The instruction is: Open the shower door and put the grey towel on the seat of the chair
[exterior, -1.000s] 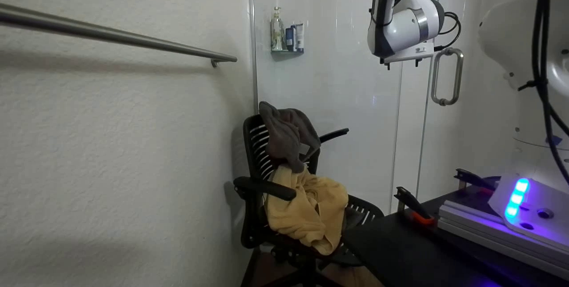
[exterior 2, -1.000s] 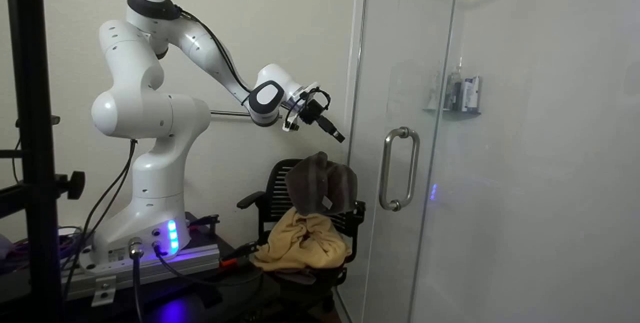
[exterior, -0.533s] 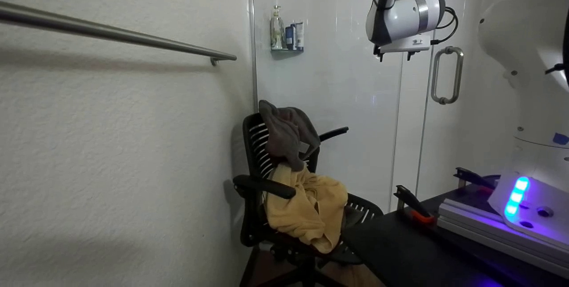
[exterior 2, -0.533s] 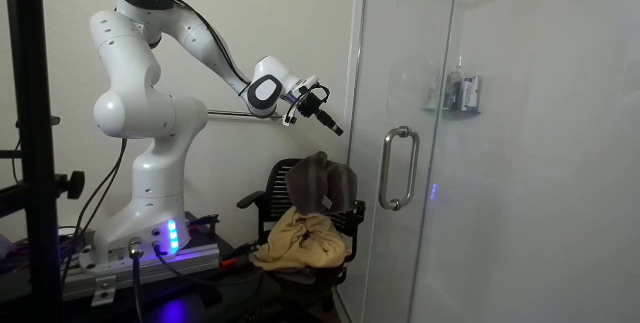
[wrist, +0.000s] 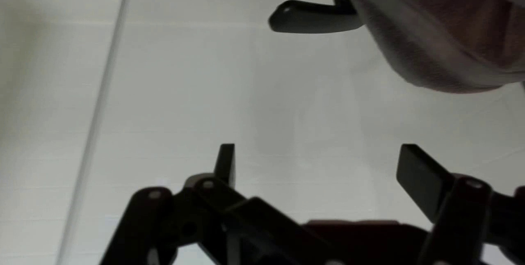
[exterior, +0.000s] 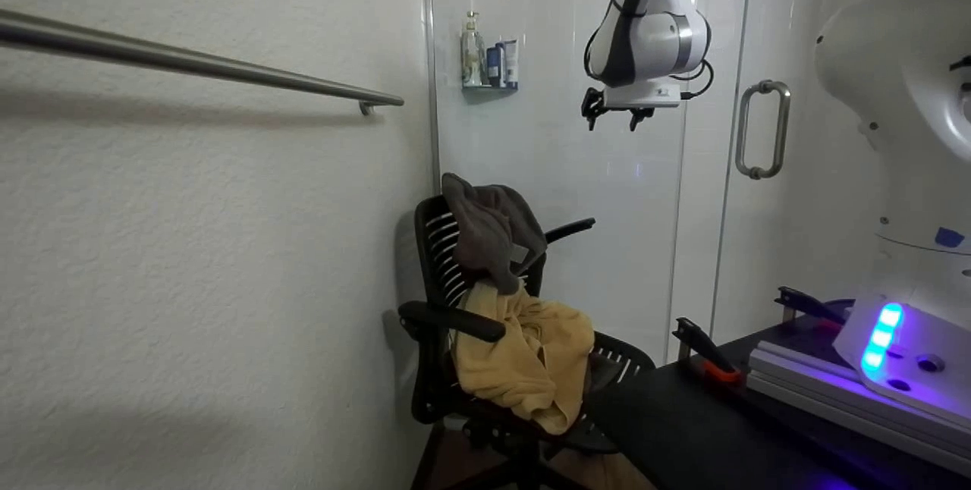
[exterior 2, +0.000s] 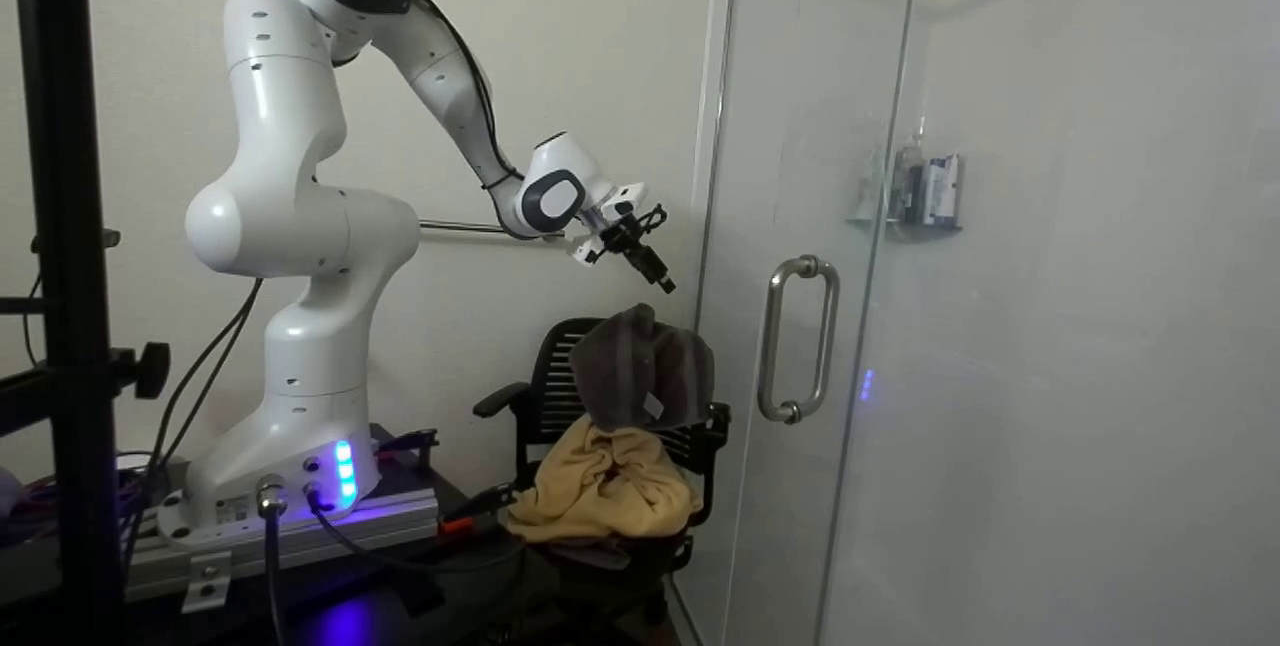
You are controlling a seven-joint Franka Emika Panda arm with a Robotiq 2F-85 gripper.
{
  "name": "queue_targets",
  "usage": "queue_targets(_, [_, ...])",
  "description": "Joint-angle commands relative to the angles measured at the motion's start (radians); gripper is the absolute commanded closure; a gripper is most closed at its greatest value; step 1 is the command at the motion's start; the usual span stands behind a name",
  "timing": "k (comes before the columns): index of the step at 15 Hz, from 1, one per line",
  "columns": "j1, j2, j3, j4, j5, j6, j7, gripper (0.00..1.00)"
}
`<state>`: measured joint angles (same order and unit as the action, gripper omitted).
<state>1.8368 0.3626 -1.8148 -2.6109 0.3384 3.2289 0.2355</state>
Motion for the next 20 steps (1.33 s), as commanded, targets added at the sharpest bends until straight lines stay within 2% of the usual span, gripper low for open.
queue_targets(1, [-0.239, -0.233, 0.227, 0.126, -0.117, 0.013, -0.086, 0.00])
queue_targets(4, [-0.434, -0.358, 0.424, 0.168, -0.213, -0.043, -0.154, 0.00])
queue_targets(6, [-0.462, -0.381, 0.442, 0.177, -0.272, -0.154, -0.188, 0.00])
queue_targets(7, [-0.462, -0.317, 0.428, 0.190, -0.267, -0.197, -0.186, 0.00])
queue_targets(8, [-0.422, -0.336, 0.406, 0.169, -0.250, -0.121, -0.146, 0.00])
queue_targets(11, [-0.432, -0.359, 0.415, 0.182, -0.261, -0.216, -0.191, 0.00])
queue_targets(12, [-0.411, -0.431, 0.422, 0.157, -0.293, -0.212, -0.236, 0.00])
queue_targets(13, [-0.571, -0.468, 0.610, 0.139, -0.304, -0.182, -0.247, 0.00])
queue_targets(14, [-0.585, -0.489, 0.650, 0.123, -0.312, -0.168, -0.257, 0.00])
queue_targets(15, [-0.468, -0.519, 0.566, 0.103, -0.323, -0.152, -0.264, 0.00])
queue_targets(16, [-0.485, -0.551, 0.606, 0.088, -0.335, -0.149, -0.281, 0.00])
queue_targets(20, [-0.445, -0.658, 0.627, 0.026, -0.397, -0.191, -0.365, 0.00])
